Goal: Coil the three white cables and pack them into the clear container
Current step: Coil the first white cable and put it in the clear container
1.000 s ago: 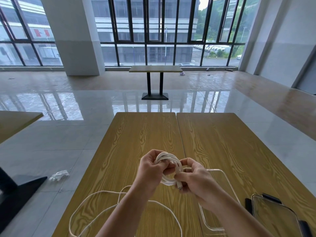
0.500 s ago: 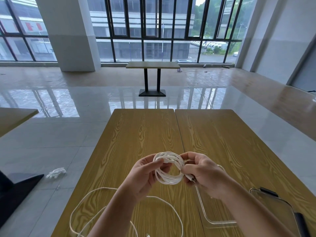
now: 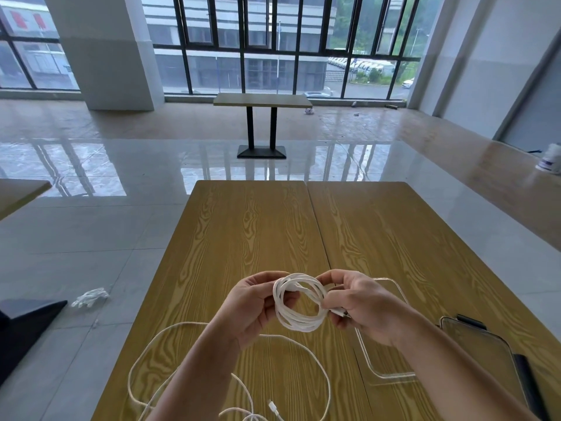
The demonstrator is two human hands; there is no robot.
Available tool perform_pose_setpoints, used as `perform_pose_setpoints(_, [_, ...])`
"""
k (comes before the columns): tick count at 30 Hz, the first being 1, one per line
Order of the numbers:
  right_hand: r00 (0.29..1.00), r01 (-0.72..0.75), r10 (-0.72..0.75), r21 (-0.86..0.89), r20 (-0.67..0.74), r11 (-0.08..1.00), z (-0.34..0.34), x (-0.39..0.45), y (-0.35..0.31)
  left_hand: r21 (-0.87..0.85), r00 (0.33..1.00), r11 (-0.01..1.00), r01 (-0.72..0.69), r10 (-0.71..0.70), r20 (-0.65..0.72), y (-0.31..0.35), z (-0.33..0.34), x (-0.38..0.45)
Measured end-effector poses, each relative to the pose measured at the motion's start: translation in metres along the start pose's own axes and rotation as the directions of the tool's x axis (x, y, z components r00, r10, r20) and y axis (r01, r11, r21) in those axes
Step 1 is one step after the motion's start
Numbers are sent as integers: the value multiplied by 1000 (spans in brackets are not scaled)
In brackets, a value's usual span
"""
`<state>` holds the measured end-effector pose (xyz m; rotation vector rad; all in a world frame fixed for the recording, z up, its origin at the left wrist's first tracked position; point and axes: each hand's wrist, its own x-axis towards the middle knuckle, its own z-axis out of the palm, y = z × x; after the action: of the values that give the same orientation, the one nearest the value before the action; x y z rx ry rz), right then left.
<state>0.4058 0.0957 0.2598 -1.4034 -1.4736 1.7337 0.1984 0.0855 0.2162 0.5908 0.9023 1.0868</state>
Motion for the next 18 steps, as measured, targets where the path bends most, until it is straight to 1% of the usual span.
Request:
perform_pose_setpoints(3, [999,-24,24,-19,30,1000,6,0,3,33,997,999,-21,23,-72,0,-7,2])
perform_pose_setpoints(6, [997,-36,38,-23,64,999,10,1,7,62,994,997,-38,44,-98,0,-13,3])
perform_pose_setpoints(8, [996,-41,41,7,75,999,12,3,10,106,992,993,-56,67,-102,-1,-17,4])
perform_pose_setpoints(11, [996,-49,39,113,82,992,17,5,18,191,990,976,-100,118,-81,-3,-21,6])
perform_pose_setpoints(13, [996,-60,45,214,75,975,20,6,25,184,995,980,-78,87,-44,-5,-23,6])
perform_pose_setpoints(15, [997,-69,54,295,56,953,21,8,33,171,1000,985,-16,16,1,-5,-25,6])
perform_pose_setpoints(18, [997,-80,76,324,25,943,20,9,44,165,996,985,47,-58,62,-7,-28,9])
